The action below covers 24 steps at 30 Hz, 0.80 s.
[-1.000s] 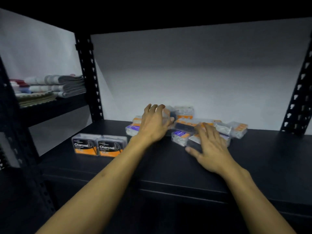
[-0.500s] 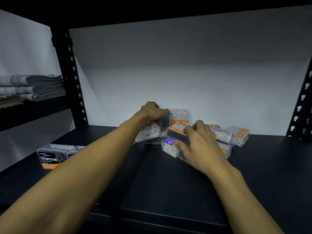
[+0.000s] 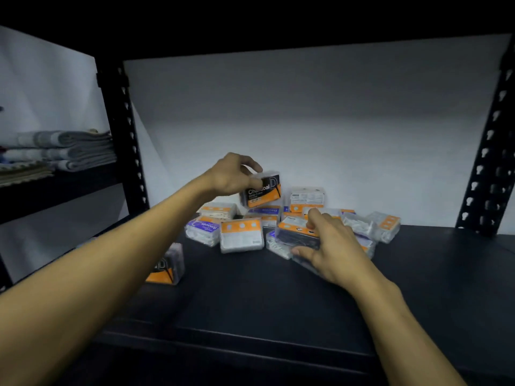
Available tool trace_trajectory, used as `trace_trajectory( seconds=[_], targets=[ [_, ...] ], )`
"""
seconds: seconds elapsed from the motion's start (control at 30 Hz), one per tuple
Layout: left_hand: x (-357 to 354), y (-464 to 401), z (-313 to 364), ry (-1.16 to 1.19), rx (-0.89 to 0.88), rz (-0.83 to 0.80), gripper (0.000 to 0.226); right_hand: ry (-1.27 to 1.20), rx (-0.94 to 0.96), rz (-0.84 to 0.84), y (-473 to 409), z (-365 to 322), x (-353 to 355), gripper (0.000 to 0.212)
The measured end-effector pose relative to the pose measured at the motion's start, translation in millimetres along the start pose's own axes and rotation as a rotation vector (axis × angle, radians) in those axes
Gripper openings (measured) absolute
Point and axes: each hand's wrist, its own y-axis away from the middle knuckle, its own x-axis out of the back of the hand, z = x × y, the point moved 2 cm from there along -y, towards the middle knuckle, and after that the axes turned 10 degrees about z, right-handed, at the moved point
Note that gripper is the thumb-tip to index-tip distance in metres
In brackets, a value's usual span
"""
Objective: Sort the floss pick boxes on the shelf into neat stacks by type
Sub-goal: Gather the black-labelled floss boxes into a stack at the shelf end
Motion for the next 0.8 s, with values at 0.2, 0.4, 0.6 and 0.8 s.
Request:
trace_trajectory(
  seconds=[0.2,0.4,0.6,0.8],
  targets=[
    [36.0,68.6,2.7,0.076,-0.066,-0.047,0.035,-0.132,-0.018,0.008,18.7,-2.3,14.3,0.040],
    [30.3,137.5,-19.0,-0.095,-0.143,-0.108,0.044,-0.155,0.090,0.057,58.8,-17.5,27.6,0.042],
    [25.3,172.8,-31.4,-0.154,-0.131,-0.114,0.046,-0.124,0.096,0.057,102.9,-29.9,35.8,0.040],
    [18.2,186.2,-40.0,-0.105,-0.132,-0.076,0.049,-0.225,-0.011,0.052,109.8,-34.4,44.0,0.039]
  ],
)
